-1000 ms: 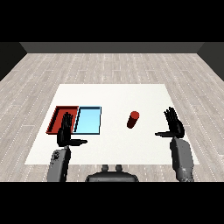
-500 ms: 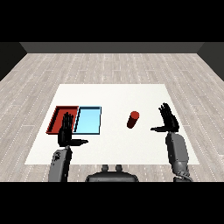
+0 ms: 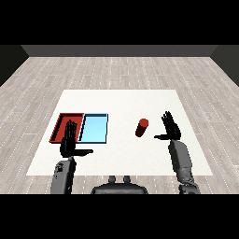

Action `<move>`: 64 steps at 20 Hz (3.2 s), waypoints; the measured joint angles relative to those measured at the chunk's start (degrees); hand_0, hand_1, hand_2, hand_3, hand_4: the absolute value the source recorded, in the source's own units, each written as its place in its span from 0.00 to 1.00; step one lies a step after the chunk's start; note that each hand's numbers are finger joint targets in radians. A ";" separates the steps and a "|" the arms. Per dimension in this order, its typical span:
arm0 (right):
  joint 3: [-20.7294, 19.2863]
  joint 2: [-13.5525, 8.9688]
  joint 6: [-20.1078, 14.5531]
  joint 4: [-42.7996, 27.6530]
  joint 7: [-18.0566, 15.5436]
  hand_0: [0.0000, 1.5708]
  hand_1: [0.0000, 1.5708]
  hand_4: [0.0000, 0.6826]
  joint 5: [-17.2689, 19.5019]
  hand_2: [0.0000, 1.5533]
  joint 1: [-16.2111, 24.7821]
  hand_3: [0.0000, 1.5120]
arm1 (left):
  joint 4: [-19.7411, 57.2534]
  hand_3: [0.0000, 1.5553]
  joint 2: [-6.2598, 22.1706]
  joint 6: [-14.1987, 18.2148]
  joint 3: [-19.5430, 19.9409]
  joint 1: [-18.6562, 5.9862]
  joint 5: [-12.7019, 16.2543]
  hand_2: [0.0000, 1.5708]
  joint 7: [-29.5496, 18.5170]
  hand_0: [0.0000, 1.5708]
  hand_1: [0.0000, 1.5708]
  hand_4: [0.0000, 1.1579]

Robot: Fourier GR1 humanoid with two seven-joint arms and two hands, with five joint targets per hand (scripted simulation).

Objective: Pick the red can and put it in the red box

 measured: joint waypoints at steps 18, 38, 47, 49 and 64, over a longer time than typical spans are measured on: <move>2.31 5.05 -2.27 9.64 -3.74 0.00 0.00 0.00 -0.57 0.00 -4.25 0.00 | 3.04 0.00 0.57 -0.97 1.26 -2.62 1.05 0.00 -0.52 0.00 0.00 0.00; 3.42 6.75 -4.62 19.28 -5.30 0.00 0.00 0.00 -0.23 0.00 -10.43 0.00 | 1.80 0.00 -0.05 -0.90 0.30 -2.27 0.95 0.00 -0.52 0.00 0.00 0.00; 3.82 7.68 -7.00 21.09 -5.22 0.00 0.00 0.00 0.14 0.00 -12.32 0.00 | 1.83 0.00 0.05 -0.78 0.70 -3.10 1.40 0.00 0.35 0.00 0.00 0.00; 3.92 7.98 -7.15 23.58 -6.36 0.00 0.00 0.00 0.73 0.00 -13.83 0.00 | 2.87 0.00 -0.37 -0.60 0.50 -3.10 1.05 0.00 -0.56 0.00 0.00 0.00; 4.15 9.05 -7.76 28.16 -7.40 0.00 0.00 0.00 1.46 0.00 -16.85 0.00 | 1.61 0.00 -0.65 -0.69 0.56 -2.57 1.81 0.00 -0.16 0.00 0.00 0.00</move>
